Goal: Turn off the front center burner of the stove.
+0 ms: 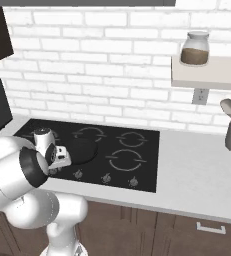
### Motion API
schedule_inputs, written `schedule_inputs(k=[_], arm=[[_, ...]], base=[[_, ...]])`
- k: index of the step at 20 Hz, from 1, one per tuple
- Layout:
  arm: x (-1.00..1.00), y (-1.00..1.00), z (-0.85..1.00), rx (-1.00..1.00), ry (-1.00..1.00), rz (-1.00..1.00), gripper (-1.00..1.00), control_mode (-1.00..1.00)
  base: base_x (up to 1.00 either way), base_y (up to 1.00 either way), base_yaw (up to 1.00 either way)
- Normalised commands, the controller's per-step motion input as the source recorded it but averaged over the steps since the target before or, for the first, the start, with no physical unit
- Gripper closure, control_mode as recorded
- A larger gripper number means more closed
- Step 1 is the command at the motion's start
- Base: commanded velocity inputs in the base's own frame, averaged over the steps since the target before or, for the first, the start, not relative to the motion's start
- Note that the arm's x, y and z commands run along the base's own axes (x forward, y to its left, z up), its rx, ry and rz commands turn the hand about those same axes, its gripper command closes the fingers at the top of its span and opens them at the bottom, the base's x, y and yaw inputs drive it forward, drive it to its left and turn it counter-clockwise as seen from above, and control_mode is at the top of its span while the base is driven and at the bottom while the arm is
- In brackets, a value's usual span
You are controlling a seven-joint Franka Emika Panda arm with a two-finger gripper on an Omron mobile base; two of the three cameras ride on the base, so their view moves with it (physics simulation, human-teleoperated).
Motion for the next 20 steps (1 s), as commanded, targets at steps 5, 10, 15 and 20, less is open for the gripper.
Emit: schedule_inputs(k=[5, 10, 15, 20], arm=[[0.0, 0.0, 0.0, 0.0, 0.0, 0.0, 1.0, -1.0], [0.0, 0.0, 0.0, 0.04, 0.0, -0.03, 1.0, -1.0], [-0.03, -0.07, 0.0, 0.17, 0.0, -0.24, 1.0, -1.0], [-0.1, -0.12, 0.0, 0.24, 0.0, -0.33, 1.0, -1.0]], base=[[0.0, 0.0, 0.0], [0.0, 0.0, 0.0], [0.0, 0.0, 0.0], [0.0, 0.0, 0.0]])
